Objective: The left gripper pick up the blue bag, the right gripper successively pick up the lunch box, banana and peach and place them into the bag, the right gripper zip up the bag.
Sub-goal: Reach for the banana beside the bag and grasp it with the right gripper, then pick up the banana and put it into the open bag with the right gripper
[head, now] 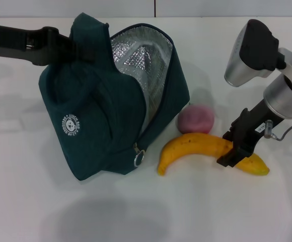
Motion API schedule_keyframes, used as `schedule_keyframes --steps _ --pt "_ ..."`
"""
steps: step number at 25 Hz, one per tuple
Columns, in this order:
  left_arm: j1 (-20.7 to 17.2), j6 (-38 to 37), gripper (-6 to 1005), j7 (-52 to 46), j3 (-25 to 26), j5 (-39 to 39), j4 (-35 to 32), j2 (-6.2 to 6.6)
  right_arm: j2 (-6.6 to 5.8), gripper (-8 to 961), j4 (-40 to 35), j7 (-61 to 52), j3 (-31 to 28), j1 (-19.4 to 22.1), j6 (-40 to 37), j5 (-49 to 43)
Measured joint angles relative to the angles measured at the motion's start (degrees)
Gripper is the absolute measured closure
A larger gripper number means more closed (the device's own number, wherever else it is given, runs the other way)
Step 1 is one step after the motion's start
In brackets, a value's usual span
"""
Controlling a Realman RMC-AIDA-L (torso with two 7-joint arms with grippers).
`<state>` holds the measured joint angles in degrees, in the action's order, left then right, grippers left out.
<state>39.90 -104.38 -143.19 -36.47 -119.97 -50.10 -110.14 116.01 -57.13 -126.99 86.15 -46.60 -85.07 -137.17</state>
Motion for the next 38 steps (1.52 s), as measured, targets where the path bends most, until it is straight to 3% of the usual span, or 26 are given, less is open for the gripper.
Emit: schedule_keyframes --steps 1,12,17,22,33,38 --pt "0.0 0.0 949 0.0 0.0 0.0 0.0 -0.01 0.0 138 0.0 -0.1 0.0 0.0 0.2 -0.1" --pt "-0.1 0.0 949 0.0 0.0 0.0 0.1 -0.07 -0.08 512 0.1 -0.3 0.0 -0.2 -0.2 -0.2" --pt "-0.1 0.0 949 0.0 0.0 0.0 0.1 -0.07 -0.29 512 -0.8 -0.1 -0.3 -0.2 -2.4 0.1" --pt "-0.1 0.0 949 0.0 0.0 0.0 0.1 -0.07 -0.47 513 -5.3 2.5 -1.4 0.1 -9.9 1.5" --pt "-0.1 0.0 949 0.0 0.0 0.0 0.1 -0.01 -0.85 513 -8.1 10.3 -22.9 1.1 -21.1 8.3" --pt "-0.2 0.0 949 0.0 0.0 0.0 0.1 0.02 -2.43 514 -8.3 12.0 -30.3 1.3 -24.7 11.2"
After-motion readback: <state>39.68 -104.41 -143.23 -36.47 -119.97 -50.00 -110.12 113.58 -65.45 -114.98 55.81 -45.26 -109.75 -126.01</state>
